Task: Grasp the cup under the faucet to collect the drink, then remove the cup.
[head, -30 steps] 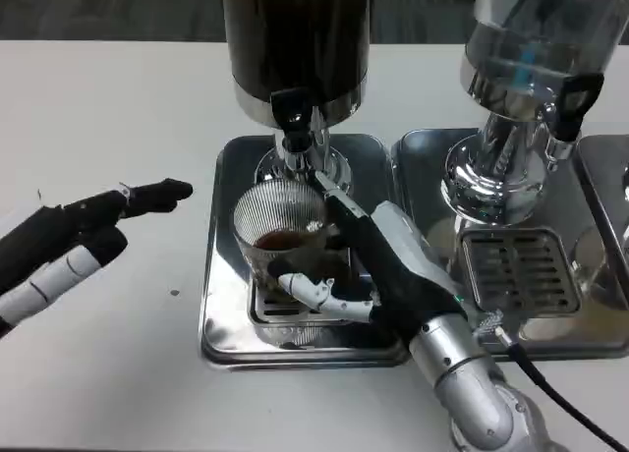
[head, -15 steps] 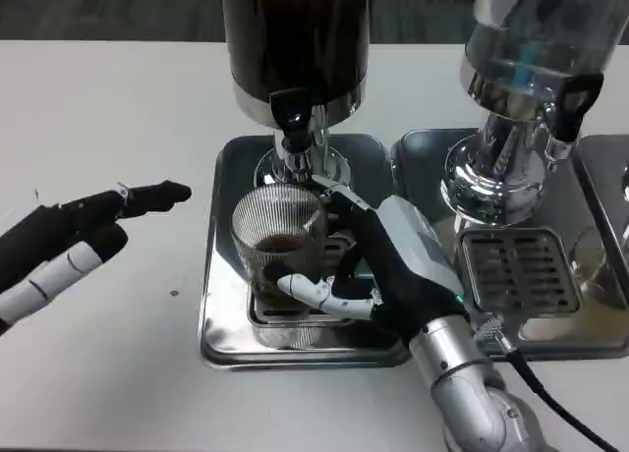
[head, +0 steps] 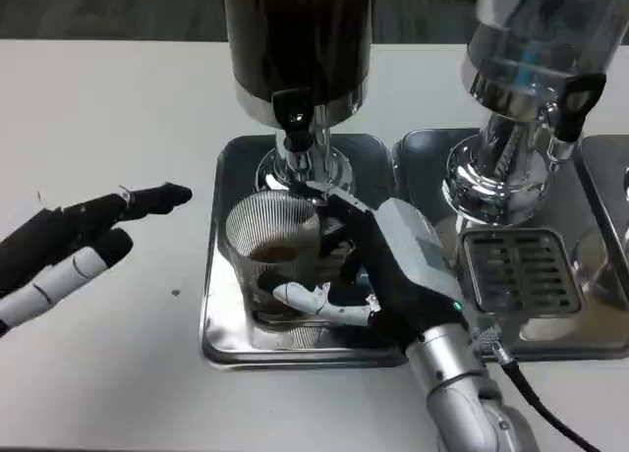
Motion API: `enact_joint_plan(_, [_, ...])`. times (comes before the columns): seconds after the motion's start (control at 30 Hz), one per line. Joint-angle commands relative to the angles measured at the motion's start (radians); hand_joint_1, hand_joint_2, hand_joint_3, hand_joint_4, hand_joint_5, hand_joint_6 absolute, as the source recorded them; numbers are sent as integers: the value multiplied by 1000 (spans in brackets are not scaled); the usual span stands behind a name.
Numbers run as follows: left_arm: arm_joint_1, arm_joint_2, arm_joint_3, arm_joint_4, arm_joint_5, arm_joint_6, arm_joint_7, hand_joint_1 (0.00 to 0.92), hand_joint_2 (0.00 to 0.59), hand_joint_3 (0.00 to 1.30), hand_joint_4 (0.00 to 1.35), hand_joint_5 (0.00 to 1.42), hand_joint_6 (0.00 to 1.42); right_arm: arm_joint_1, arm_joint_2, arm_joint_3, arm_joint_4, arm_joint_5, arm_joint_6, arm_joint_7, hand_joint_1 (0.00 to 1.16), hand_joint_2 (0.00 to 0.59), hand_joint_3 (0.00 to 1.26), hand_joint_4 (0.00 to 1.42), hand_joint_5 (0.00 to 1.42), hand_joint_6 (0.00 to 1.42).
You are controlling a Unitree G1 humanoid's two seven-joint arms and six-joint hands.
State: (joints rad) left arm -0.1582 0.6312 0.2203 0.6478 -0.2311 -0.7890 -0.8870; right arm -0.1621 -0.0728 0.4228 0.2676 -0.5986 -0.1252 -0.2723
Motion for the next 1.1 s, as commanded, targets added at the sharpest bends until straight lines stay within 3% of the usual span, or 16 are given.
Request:
enact_joint_plan(0.03, [15, 19, 1, -14, 8, -17, 13, 0, 184, 227, 154, 129, 89, 14, 4, 6, -1, -10, -19, -23, 680, 238, 363, 439, 608, 899])
enact_joint_plan(1.1, [1, 18, -18, -1, 20, -15, 10, 0, 195, 205, 150, 124, 91, 86, -11, -53, -91, -15, -38, -95, 683, 218, 428, 500, 677, 1002])
